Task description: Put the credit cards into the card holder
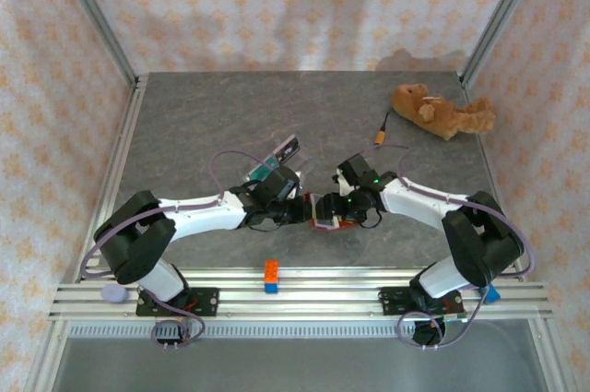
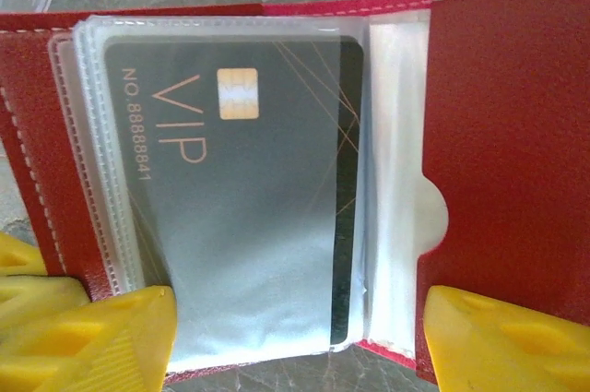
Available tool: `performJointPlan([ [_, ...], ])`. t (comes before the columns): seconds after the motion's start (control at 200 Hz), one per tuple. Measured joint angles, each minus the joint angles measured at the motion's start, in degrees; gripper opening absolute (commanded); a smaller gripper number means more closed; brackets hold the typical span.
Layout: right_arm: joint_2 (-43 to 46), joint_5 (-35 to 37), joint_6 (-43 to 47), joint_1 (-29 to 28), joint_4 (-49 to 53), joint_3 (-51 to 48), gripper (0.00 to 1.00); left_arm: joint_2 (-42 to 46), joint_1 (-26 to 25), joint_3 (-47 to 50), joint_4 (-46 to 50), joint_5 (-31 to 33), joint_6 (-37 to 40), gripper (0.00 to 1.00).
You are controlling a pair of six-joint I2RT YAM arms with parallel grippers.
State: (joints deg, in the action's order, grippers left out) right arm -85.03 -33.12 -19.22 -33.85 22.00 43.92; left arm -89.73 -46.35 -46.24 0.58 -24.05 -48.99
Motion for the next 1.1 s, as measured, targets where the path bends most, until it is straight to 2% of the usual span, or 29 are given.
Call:
performJointPlan([
  [0.646,0.2,-2.4,-0.5,-0.1,-4.2,-1.7,0.75,0.1,1.5,0.3,0.2,-2.7,0.0,0.00],
  [1.102,7.3,-5.3,-1.1,-0.2,-5.2,-4.8,0.72,1.3,3.4,1.4,-1.5,-6.1,-0.2,0.00],
])
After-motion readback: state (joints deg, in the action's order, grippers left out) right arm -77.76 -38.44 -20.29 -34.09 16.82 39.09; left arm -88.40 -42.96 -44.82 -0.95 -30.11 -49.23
